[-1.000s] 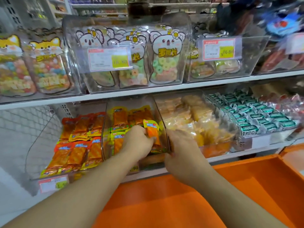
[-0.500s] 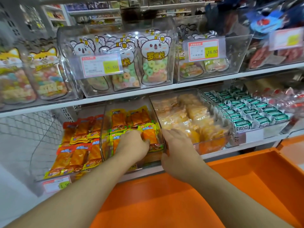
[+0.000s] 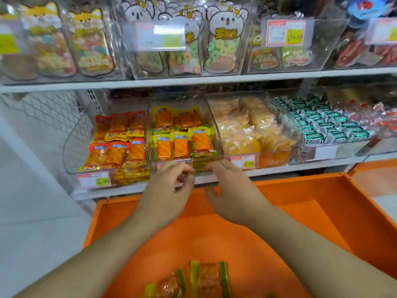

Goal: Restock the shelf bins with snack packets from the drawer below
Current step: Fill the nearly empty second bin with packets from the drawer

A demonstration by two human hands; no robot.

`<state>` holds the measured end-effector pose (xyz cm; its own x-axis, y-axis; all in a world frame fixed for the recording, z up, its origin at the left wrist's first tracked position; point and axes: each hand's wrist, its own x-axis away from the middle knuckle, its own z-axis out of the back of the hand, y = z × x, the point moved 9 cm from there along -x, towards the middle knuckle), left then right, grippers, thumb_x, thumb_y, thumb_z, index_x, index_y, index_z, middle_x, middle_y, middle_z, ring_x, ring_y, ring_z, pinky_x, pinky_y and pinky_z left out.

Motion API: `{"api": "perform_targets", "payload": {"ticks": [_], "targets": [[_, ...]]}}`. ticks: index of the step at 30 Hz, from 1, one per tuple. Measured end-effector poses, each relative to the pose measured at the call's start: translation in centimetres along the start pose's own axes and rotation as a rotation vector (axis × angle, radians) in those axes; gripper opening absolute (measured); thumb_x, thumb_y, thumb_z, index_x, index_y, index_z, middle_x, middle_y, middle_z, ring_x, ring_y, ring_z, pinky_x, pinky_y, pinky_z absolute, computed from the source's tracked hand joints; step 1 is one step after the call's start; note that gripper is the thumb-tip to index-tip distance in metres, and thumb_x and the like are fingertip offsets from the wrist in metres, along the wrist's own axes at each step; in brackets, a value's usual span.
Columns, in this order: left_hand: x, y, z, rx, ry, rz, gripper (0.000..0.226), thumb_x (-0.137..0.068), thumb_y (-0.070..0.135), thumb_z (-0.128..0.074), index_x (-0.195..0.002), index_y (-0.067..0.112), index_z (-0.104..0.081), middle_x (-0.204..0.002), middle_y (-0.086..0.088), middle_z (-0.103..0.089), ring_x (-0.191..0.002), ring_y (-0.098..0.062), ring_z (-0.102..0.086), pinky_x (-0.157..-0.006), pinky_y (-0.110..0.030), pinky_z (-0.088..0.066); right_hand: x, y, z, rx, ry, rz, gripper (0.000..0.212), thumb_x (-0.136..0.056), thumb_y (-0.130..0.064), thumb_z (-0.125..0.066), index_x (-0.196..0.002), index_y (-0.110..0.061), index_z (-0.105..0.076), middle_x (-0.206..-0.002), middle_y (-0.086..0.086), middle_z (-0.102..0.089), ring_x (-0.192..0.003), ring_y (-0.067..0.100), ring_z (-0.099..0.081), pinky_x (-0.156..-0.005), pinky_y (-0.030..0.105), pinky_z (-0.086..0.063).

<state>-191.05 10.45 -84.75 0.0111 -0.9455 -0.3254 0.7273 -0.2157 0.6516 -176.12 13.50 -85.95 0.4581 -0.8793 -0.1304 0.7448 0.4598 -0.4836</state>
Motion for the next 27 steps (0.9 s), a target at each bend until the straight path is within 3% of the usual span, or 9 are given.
{"api": "perform_targets", "payload": {"ticks": [5,9,12,17,20,23,27], "targets": [[10.2,-10.1,-4.5,-0.044,-0.225,0.261,0.010,-0.099,0.024,-0.066,-0.107,0.027,-0.069,-0.099,0.011,-0.061,-0.086,0.002,-0.058,-0.074,-0.009,-0.039,3.7,2.8,-9.7,0.090,-0.336,-0.133,0.054,-0.095,-0.031,-0.065,-0.145,-0.014,-0.051,-0.143,0.008,-0.055,-0.134,0.028,-0.052,-0.108,0.040,-0.046],[17.2,-19.1,-8.6,-0.168,-0.456,0.499,0.020,-0.098,0.031,-0.065,-0.112,0.019,-0.072,-0.113,-0.002,-0.072,-0.105,-0.019,-0.067,-0.087,-0.031,-0.049,7.3,6.1,-17.6,0.158,-0.590,-0.256,0.061,-0.098,-0.036,-0.064,-0.152,-0.018,-0.044,-0.152,0.011,-0.049,-0.139,0.031,-0.048,-0.110,0.044,-0.046],[20.3,-22.9,-11.3,-0.186,-0.619,0.553,0.029,-0.097,0.034,-0.066,-0.120,0.017,-0.071,-0.123,-0.003,-0.072,-0.115,-0.020,-0.067,-0.092,-0.029,-0.048,9.2,7.8,-22.5,0.214,-0.755,-0.267,0.065,-0.097,-0.034,-0.066,-0.155,-0.018,-0.042,-0.154,0.013,-0.046,-0.141,0.032,-0.047,-0.111,0.038,-0.043],[21.9,-26.8,-16.1,-0.125,-0.807,0.549,0.040,-0.095,0.045,-0.068,-0.128,0.022,-0.068,-0.131,0.002,-0.069,-0.119,-0.016,-0.065,-0.096,-0.027,-0.050,9.6,10.7,-28.3,0.235,-0.859,-0.310,0.070,-0.092,-0.034,-0.069,-0.155,-0.020,-0.041,-0.155,0.014,-0.048,-0.141,0.031,-0.048,-0.113,0.036,-0.043],[22.0,-27.7,-18.7,-0.106,-0.908,0.509,0.046,-0.095,0.038,-0.068,-0.135,0.018,-0.062,-0.137,-0.003,-0.066,-0.124,-0.021,-0.062,-0.101,-0.032,-0.049,9.9,12.3,-31.2,0.239,-0.881,-0.298,0.074,-0.092,-0.033,-0.069,-0.158,-0.020,-0.038,-0.158,0.014,-0.044,-0.144,0.030,-0.045,-0.117,0.035,-0.039],[22.5,-28.2,-20.4,-0.090,-0.959,0.499,0.045,-0.090,0.043,-0.068,-0.126,0.017,-0.065,-0.127,-0.003,-0.069,-0.118,-0.025,-0.065,-0.096,-0.037,-0.052,10.5,13.5,-33.6,0.274,-0.897,-0.242,0.078,-0.091,-0.034,-0.069,-0.160,-0.022,-0.035,-0.163,0.009,-0.036,-0.148,0.030,-0.037,-0.120,0.037,-0.032],[23.1,-29.0,-21.8,-0.098,-0.949,0.522,0.036,-0.086,0.033,-0.076,-0.119,0.021,-0.066,-0.122,0.003,-0.072,-0.114,-0.018,-0.067,-0.094,-0.034,-0.053,10.7,14.8,-34.9,0.276,-0.863,-0.271,0.076,-0.083,-0.044,-0.079,-0.149,-0.026,-0.043,-0.142,0.010,-0.050,-0.130,0.035,-0.050,-0.108,0.042,-0.046]]}}
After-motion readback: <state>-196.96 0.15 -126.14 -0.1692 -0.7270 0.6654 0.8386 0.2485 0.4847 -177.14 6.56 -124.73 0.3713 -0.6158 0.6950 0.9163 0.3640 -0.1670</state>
